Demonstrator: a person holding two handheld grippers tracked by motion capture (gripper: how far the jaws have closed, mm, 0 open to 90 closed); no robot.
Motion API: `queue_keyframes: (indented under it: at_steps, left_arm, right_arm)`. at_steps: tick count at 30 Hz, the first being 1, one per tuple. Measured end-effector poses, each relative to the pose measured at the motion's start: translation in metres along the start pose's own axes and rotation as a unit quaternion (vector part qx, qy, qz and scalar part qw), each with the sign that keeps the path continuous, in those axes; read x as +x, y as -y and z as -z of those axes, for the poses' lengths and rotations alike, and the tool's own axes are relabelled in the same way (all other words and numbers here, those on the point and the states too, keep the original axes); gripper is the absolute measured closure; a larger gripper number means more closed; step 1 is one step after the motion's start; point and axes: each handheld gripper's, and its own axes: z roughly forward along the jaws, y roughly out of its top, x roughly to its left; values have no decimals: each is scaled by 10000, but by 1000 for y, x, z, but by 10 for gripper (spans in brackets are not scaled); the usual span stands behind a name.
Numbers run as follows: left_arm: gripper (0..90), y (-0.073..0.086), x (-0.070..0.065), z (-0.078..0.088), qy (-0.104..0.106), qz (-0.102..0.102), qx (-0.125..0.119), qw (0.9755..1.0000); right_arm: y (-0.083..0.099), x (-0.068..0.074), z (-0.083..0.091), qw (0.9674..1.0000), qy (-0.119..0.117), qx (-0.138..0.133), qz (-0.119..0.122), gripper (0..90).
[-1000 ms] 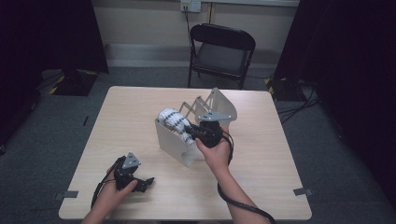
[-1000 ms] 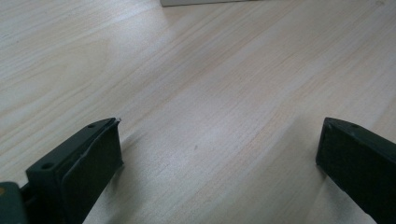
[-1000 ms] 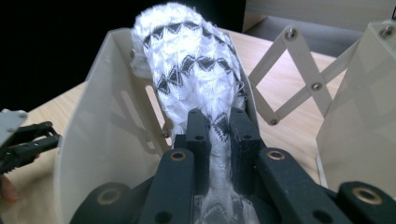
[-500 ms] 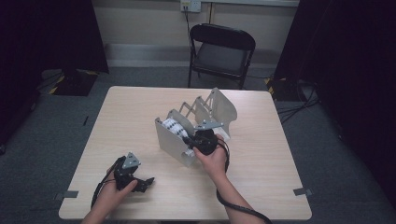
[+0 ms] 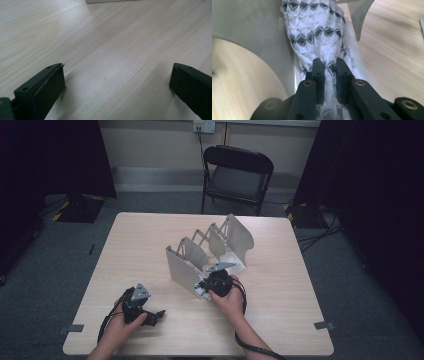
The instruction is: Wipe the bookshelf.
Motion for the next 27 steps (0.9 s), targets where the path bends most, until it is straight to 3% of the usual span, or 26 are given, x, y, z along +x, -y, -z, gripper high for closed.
queue_keyframes:
  at_steps: [7, 12, 15, 19, 27]
  left_arm:
    - [0, 0, 0, 0, -1, -1, 1, 10000]
    - [0, 0, 0, 0, -1, -2, 2, 10000]
    - [0, 0, 0, 0, 1, 1, 2, 10000]
    - [0, 0, 0, 0, 0, 0, 1, 10000]
    - [0, 0, 0, 0, 0, -2, 2, 10000]
  right_arm:
    - [-22, 4, 36, 9986, -145, -492, 97, 804]
    - [-53, 13, 65, 9943, -249, -1012, 234, 804]
    - [-68, 21, 76, 9916, -373, -1183, 355, 803]
    - [-70, 27, 72, 9922, -419, -1075, 465, 803]
    - [-39, 15, 43, 9954, -589, -724, 239, 801]
